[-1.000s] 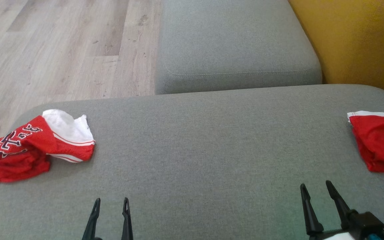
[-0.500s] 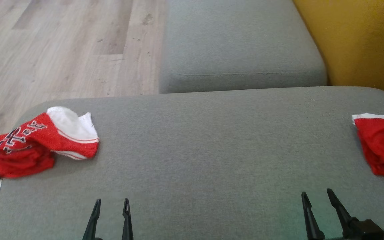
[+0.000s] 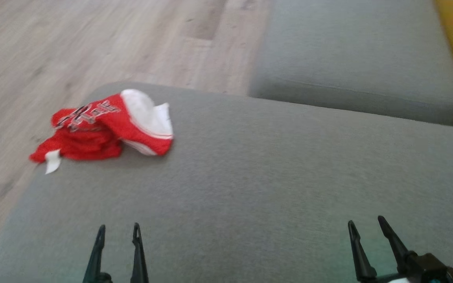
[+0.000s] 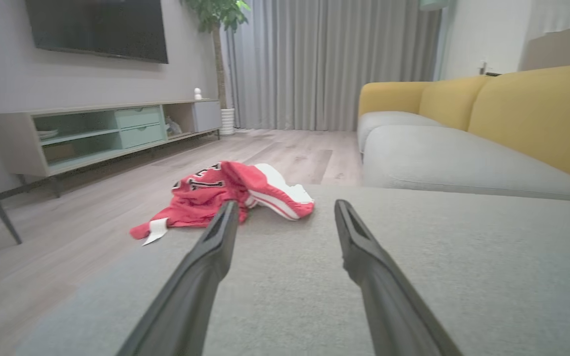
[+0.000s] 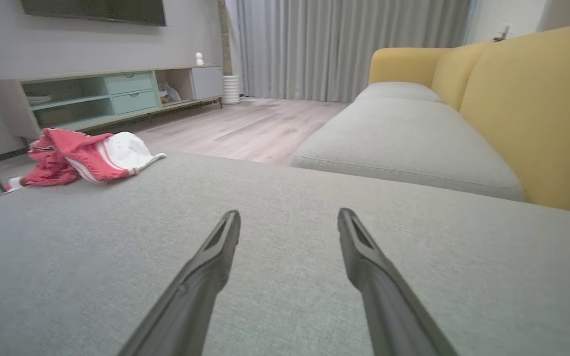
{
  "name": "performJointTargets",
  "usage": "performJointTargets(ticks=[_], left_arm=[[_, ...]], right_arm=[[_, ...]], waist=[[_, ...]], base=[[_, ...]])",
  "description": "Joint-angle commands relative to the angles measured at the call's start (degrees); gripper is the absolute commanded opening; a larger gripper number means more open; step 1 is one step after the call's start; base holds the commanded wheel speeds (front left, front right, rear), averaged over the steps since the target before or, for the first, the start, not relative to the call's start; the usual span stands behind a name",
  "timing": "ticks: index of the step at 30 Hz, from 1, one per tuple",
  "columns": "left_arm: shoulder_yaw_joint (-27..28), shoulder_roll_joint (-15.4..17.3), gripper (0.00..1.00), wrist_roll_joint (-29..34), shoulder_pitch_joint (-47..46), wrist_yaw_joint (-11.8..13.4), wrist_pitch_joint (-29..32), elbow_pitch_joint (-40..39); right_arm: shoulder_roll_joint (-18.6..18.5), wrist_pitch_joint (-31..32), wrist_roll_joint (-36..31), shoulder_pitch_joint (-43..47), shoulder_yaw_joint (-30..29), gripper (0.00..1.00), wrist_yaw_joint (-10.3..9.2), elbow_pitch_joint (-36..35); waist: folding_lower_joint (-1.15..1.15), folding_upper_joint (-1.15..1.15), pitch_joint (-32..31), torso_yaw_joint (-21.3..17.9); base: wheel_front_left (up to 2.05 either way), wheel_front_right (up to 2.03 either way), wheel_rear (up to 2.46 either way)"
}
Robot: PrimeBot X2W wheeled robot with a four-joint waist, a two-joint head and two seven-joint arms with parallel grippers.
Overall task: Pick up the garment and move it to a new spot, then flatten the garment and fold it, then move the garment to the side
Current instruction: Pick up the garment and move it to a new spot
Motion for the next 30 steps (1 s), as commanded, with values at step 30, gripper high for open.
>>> performJointTargets(ticks=[30], left_arm=[[8.44, 3.63, 1.0, 0.87, -49.79, -2.49, 3.84, 13.73]], right_arm=[[-18.22, -0.62, -0.79, -10.46, 2.53, 1.0, 0.43, -6.65]], waist=[[0.0, 0.0, 26.19, 3.75]], base=[[0.0, 0.0, 0.0]])
